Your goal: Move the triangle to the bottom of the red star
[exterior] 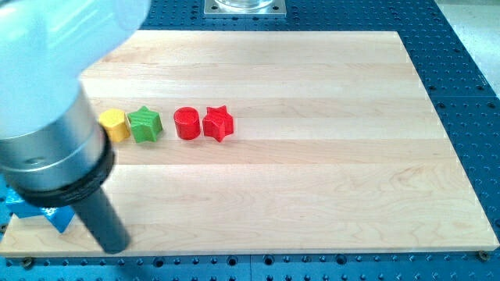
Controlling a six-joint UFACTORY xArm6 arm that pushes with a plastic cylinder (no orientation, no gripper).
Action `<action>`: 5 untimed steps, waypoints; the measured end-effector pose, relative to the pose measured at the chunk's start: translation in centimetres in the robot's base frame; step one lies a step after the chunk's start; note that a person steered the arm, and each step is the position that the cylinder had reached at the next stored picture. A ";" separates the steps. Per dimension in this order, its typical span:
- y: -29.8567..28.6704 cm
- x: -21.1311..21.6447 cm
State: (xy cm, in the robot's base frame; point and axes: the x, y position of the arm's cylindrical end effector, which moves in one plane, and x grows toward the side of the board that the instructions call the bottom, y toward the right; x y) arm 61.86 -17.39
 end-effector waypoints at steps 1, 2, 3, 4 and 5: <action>-4.4 -0.1; -10.1 -1.1; -11.9 -2.1; -6.7 -3.1; -0.1 -6.7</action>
State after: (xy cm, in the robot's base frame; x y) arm 55.19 -17.52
